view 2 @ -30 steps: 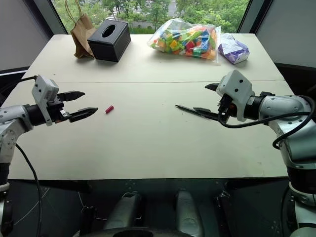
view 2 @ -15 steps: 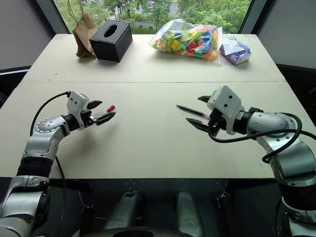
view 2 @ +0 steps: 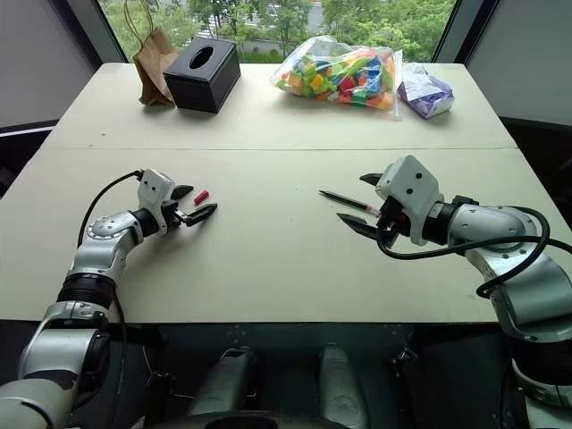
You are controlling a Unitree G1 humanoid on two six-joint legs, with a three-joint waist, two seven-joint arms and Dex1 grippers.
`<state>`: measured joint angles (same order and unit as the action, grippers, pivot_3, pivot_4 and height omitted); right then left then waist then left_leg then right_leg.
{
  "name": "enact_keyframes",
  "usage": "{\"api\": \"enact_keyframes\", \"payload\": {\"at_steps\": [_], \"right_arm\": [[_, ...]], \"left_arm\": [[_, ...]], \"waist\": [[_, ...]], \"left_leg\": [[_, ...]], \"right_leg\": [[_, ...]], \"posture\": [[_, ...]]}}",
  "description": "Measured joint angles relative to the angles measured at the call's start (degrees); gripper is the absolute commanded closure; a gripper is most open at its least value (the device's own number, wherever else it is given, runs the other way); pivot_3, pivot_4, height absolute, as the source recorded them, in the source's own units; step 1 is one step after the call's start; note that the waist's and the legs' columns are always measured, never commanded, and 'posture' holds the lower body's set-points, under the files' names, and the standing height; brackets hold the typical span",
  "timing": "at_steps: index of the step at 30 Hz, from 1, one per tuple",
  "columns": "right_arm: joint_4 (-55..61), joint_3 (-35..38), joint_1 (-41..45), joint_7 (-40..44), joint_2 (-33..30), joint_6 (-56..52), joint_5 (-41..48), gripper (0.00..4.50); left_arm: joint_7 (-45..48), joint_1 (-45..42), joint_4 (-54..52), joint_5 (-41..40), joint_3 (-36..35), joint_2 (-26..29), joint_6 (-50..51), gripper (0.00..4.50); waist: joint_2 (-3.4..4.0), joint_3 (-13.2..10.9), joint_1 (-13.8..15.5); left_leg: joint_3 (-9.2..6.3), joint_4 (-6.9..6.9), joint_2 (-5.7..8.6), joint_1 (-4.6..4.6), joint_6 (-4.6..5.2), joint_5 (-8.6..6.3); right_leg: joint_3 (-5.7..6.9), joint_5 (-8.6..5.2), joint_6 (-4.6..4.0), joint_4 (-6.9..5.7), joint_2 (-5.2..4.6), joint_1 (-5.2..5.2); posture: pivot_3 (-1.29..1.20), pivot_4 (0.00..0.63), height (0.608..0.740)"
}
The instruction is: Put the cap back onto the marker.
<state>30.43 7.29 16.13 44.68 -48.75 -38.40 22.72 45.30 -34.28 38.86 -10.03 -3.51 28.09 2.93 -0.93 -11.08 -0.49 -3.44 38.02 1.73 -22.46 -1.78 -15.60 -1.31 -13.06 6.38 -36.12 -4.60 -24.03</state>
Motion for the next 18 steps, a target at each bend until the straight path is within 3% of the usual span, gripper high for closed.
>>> {"api": "enact_keyframes", "payload": {"at_steps": [5, 6, 9, 15, 18], "right_arm": [[0.0, 0.0, 0.1, -0.4, 0.0, 0.0, 0.0, 0.48], [0.0, 0.0, 0.1, -0.4, 0.0, 0.0, 0.0, 0.48], [0.0, 0.0, 0.1, -0.5, 0.0, 0.0, -0.1, 0.48], [0.0, 0.0, 0.1, -0.7, 0.0, 0.0, -0.1, 0.48], [0.0, 0.0, 0.1, -0.7, -0.2, 0.0, -0.1, 0.48]], "left_arm": [[-0.3, -0.4, 0.3, 0.7, 0.2, -0.1, 0.2, 0.05], [-0.3, -0.4, 0.3, 0.7, 0.2, -0.1, 0.3, 0.29], [-0.1, -0.4, -0.2, 0.7, 0.6, -0.3, 0.6, 1.32], [-0.3, 0.7, -2.8, 0.9, 0.6, -0.1, 2.5, 4.44], [-0.7, 1.5, -4.3, 0.8, 0.6, -0.1, 3.4, 4.48]], "waist": [[0.0, 0.0, 0.0], [0.0, 0.0, 0.0], [0.0, 0.0, 0.0], [0.01, 0.0, -0.2], [0.01, 0.0, -0.2]], "left_leg": [[-0.01, 0.03, 0.0, 0.06, 0.0, 0.0], [-0.02, 0.04, -0.01, 0.06, 0.0, 0.0], [-0.02, 0.04, -0.01, 0.07, 0.0, 0.0], [-0.03, 0.04, -0.03, 0.08, 0.0, 0.0], [-0.04, 0.04, -0.04, 0.08, 0.0, 0.0]], "right_leg": [[0.02, 0.0, 0.0, 0.0, 0.0, 0.1], [0.02, 0.0, 0.0, 0.0, 0.0, 0.1], [0.02, 0.0, 0.0, 0.0, 0.0, 0.11], [0.01, 0.0, 0.0, 0.0, 0.01, 0.09], [0.0, 0.0, 0.0, 0.0, 0.01, 0.09]], "posture": [[0.0, 0.15, 0.74], [0.0, 0.15, 0.74], [0.0, 0.15, 0.74], [0.0, 0.15, 0.74], [0.0, 0.15, 0.74]]}}
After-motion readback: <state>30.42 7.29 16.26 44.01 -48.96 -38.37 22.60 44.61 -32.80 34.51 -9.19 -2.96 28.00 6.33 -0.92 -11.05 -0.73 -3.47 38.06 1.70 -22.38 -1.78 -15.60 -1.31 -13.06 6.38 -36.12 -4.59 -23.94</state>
